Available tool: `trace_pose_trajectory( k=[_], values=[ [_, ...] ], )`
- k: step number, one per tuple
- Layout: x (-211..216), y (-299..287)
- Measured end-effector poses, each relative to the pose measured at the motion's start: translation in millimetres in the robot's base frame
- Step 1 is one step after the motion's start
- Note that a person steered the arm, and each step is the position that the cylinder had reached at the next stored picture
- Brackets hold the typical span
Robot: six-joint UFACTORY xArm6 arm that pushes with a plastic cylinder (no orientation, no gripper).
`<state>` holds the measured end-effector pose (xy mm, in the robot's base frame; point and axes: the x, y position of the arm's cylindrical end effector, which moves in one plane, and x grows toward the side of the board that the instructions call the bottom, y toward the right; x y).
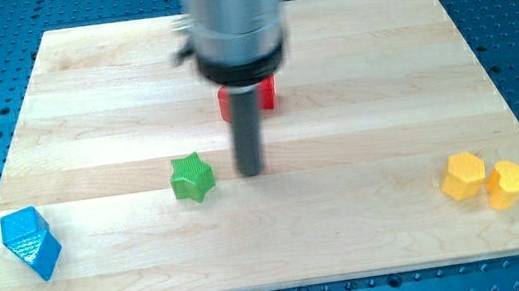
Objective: Place green star to the left of red circle
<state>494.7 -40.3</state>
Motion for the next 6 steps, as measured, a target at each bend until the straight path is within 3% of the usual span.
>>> trace_pose_trajectory(
  k=[2, 3, 4, 5, 6],
  values=[
    [69.5, -55.0],
    [41.1, -85.3],
    [-30.6, -87.4],
    [-57.5, -84.7],
    [-12.4, -95.1]
  ],
)
